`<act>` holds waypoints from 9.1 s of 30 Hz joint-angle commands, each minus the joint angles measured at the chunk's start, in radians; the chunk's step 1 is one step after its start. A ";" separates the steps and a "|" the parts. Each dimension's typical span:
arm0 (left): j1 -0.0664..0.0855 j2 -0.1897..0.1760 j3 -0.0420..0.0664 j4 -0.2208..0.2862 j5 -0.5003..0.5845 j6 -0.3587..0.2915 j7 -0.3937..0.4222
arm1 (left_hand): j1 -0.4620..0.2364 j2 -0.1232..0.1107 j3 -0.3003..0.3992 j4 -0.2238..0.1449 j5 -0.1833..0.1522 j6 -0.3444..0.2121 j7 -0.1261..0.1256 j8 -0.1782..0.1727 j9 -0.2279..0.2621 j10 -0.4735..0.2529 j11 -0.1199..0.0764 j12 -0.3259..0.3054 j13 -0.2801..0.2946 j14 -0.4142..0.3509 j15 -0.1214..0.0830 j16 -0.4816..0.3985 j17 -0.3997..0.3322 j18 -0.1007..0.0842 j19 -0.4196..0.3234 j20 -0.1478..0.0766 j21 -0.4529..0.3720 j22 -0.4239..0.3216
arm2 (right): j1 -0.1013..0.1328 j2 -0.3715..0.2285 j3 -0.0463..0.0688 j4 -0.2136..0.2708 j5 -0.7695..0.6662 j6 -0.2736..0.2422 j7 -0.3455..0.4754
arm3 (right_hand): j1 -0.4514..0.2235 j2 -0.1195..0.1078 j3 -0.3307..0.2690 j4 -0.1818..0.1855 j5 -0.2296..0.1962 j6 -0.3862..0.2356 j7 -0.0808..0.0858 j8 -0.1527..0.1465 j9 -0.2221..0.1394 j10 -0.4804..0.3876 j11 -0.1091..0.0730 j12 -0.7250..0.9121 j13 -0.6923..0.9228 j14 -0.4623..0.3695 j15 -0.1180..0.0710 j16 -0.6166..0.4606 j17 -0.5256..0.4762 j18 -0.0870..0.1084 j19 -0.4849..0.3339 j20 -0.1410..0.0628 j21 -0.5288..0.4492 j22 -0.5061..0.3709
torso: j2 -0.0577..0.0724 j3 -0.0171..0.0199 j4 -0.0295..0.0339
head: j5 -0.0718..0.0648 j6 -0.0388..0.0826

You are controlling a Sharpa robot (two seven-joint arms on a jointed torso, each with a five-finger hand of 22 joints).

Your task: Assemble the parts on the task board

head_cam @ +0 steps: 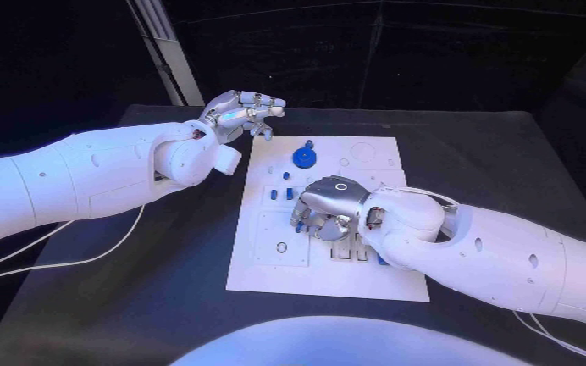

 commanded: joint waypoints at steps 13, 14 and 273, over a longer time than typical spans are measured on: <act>0.002 0.000 0.001 -0.001 0.004 0.017 0.002 | 0.005 0.001 0.003 0.000 0.006 -0.003 0.001 0.005 -0.001 -0.001 0.004 0.004 -0.001 -0.008 0.002 -0.005 -0.001 0.014 -0.010 0.000 -0.004 -0.001 | 0.000 0.012 0.000 -0.001 -0.063 0.044 -0.025 | -0.002 0.002 0.004 0.000 0.004 0.003 0.005 0.001 0.002 0.004 0.005 -0.004 0.002 0.002 0.002 0.004 -0.003 -0.008 0.000 0.007 0.007 0.001 | 0.001 0.0003 0.0007 | 0.003 -0.001; 0.002 0.000 0.001 -0.001 0.004 0.017 0.002 | 0.005 0.001 0.003 0.000 0.006 -0.003 0.001 0.005 -0.001 -0.001 0.004 0.004 -0.001 -0.008 0.002 -0.005 -0.001 0.014 -0.010 0.000 -0.004 -0.001 | 0.000 0.013 0.000 -0.002 -0.066 0.046 -0.026 | -0.002 0.002 0.004 0.000 0.004 0.003 0.005 0.001 0.002 0.004 0.005 -0.004 0.002 0.002 0.002 0.004 -0.003 -0.008 0.000 0.007 0.007 0.001 | 0.000 0.0005 0.0006 | 0.004 -0.002; -0.002 0.005 -0.001 -0.017 0.004 0.025 -0.015 | 0.005 0.003 0.013 -0.007 0.005 -0.004 0.001 0.010 0.000 -0.002 0.005 0.009 -0.002 -0.010 0.003 -0.010 -0.013 0.014 -0.008 0.001 -0.011 -0.007 | -0.021 -0.279 0.021 0.205 0.463 -0.235 -0.154 | -0.119 -0.039 -0.347 0.226 0.126 -0.133 -0.007 0.062 0.016 0.090 -0.019 0.238 0.098 0.001 -0.011 0.095 0.011 -0.011 0.004 0.003 0.028 0.017 | -0.010 -0.0009 -0.0182 | -0.046 0.023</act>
